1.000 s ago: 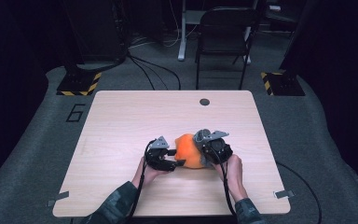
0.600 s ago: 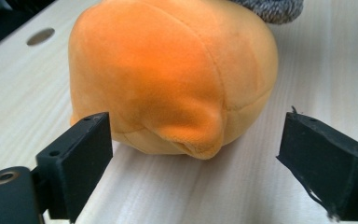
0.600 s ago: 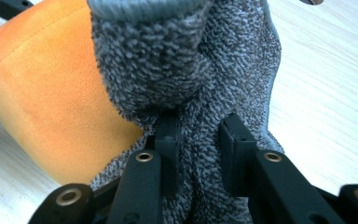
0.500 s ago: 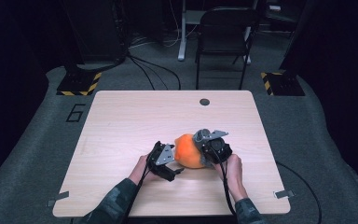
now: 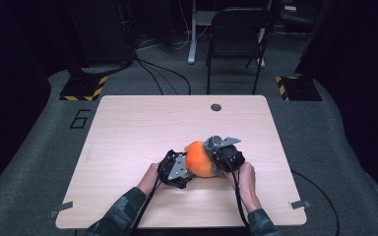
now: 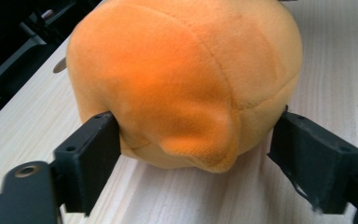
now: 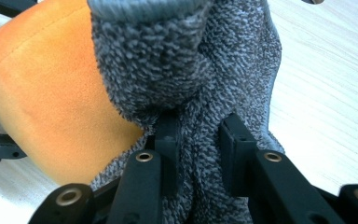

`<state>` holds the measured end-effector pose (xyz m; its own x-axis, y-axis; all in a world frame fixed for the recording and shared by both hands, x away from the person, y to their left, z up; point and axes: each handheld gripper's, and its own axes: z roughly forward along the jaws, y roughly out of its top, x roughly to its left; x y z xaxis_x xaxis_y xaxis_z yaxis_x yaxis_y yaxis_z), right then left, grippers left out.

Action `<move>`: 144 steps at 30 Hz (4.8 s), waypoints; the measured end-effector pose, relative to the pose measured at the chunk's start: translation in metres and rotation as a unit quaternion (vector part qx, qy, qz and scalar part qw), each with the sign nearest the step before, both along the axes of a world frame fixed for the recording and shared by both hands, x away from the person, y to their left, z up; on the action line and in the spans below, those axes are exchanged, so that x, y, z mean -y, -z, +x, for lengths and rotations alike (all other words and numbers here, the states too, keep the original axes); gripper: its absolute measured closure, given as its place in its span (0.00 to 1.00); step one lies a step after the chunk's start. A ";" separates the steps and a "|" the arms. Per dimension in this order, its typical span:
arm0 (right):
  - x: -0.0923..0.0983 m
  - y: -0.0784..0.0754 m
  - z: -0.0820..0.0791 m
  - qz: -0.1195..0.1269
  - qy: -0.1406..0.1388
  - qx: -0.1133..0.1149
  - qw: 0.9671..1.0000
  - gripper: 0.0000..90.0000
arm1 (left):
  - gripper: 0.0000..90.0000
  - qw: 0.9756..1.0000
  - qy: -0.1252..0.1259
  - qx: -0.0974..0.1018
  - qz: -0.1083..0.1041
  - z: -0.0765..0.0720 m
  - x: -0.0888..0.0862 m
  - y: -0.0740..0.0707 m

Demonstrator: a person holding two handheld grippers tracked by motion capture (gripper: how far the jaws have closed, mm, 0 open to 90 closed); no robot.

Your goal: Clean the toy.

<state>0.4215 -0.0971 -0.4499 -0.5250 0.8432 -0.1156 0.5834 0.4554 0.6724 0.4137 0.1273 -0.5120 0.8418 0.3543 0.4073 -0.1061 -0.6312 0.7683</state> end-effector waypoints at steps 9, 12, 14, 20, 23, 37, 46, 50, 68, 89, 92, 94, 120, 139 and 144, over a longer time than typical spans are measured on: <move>0.002 0.000 0.000 0.008 0.000 -0.003 1.000 0.80 | 0.60 1.000 -0.012 0.011 -0.006 -0.004 0.002 0.003; 0.004 -0.001 0.000 0.013 -0.002 0.002 1.000 0.79 | 0.68 1.000 -0.018 0.008 -0.010 -0.004 0.002 0.003; 0.010 -0.007 0.000 0.034 -0.003 0.005 0.999 0.79 | 0.72 1.000 -0.021 0.005 -0.015 -0.004 0.002 0.003; 0.043 -0.026 -0.006 0.034 0.045 0.019 0.998 0.79 | 0.73 0.999 -0.026 -0.004 -0.023 -0.002 -0.001 0.003; 0.059 -0.024 -0.010 0.026 0.070 0.009 0.997 0.79 | 0.73 0.999 -0.026 -0.005 -0.022 -0.002 -0.001 0.003; 0.090 0.002 -0.014 0.010 0.104 -0.027 0.994 0.78 | 0.80 1.000 -0.022 0.000 -0.022 -0.002 -0.003 0.005; 0.095 0.005 -0.010 0.013 0.107 -0.030 0.994 0.78 | 0.84 0.996 -0.027 0.003 -0.083 -0.003 -0.004 -0.007; 0.100 0.005 -0.009 0.018 0.115 -0.030 0.993 0.78 | 0.84 0.990 -0.030 -0.028 -0.136 -0.008 -0.008 -0.032; 0.101 0.002 -0.011 0.025 0.119 -0.028 0.992 0.78 | 0.81 0.962 -0.071 -0.214 -0.152 -0.006 -0.010 -0.068; 0.018 -0.065 -0.039 0.068 -0.001 0.034 0.997 0.78 | 0.79 0.940 -0.105 -0.293 -0.143 0.003 -0.008 -0.058; -0.008 -0.066 -0.039 0.066 -0.024 0.031 0.997 0.78 | 0.78 0.939 -0.109 -0.295 -0.141 0.002 -0.004 -0.053; -0.022 -0.059 -0.037 0.063 -0.038 0.023 0.997 0.78 | 0.77 0.939 -0.110 -0.295 -0.139 0.001 -0.003 -0.052; -0.003 -0.027 -0.024 0.028 -0.004 0.014 1.000 0.78 | 0.74 0.941 -0.108 -0.287 -0.140 -0.002 0.003 -0.042; 0.038 0.016 -0.004 0.016 0.062 -0.043 0.997 0.77 | 0.74 0.940 -0.104 -0.289 -0.147 -0.001 0.004 -0.040; 0.046 0.019 0.000 0.012 0.067 -0.058 0.996 0.77 | 0.74 0.938 -0.107 -0.290 -0.154 0.000 0.001 -0.040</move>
<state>0.4218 -0.1433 -0.4693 -0.4162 0.9084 -0.0396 0.7127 0.3529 0.6062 0.4134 0.1262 -0.4717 0.7865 0.5658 -0.2476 0.4904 -0.3284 0.8072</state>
